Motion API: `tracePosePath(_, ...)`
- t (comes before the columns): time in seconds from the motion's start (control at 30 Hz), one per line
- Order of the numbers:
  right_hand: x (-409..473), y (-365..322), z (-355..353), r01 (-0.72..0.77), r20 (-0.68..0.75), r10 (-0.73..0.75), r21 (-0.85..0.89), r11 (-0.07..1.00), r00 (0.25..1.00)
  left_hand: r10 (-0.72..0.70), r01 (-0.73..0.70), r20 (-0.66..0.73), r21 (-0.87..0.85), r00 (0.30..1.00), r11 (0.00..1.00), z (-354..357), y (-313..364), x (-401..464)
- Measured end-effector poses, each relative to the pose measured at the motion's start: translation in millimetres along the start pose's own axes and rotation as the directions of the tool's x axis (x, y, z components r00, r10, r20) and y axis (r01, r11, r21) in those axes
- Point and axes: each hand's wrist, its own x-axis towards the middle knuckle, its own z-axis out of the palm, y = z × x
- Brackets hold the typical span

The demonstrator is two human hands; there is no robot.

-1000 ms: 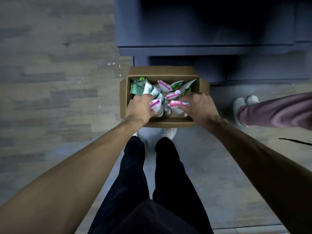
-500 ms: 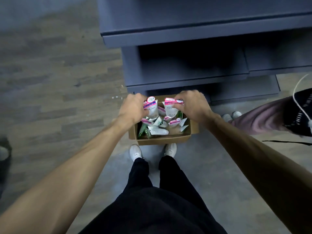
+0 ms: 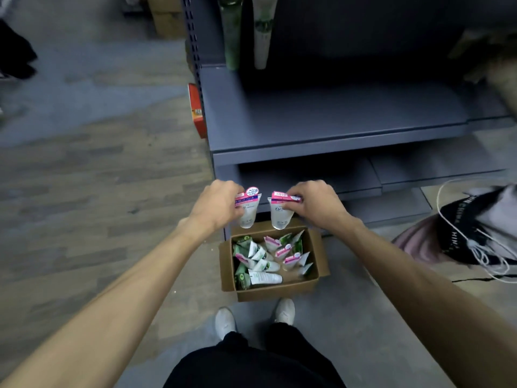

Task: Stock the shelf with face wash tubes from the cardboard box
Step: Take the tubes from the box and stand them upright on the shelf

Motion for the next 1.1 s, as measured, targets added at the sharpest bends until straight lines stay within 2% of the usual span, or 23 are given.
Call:
tracePosePath(0.3,12,-28,-51,0.031,-0.098,-0.030,0.008,0.999,0.995,0.123,-0.119,-0.067,0.064,0.990,0.991,-64,-3,-5)
tracePosePath(0.57,20,-41,-119,0.093,-0.256,-0.074,0.061,0.994,0.964,0.218,-0.251,-0.251,-0.109,0.943,0.962,-130,5,13)
tracePosePath(0.67,27,-39,-142,0.085,-0.314,-0.058,0.073,0.994,0.948,0.259,-0.307,-0.304,-0.121,0.917,0.944,-149,11,22)
tracePosePath(0.87,42,-24,-169,0.111,-0.352,-0.078,0.074,0.991,0.933,0.254,-0.293,-0.337,-0.072,0.907,0.953,-164,27,41)
tracePosePath(1.1,73,12,-181,0.125,-0.320,-0.087,0.100,0.987,0.944,0.179,-0.204,-0.367,-0.028,0.913,0.979,-156,56,68)
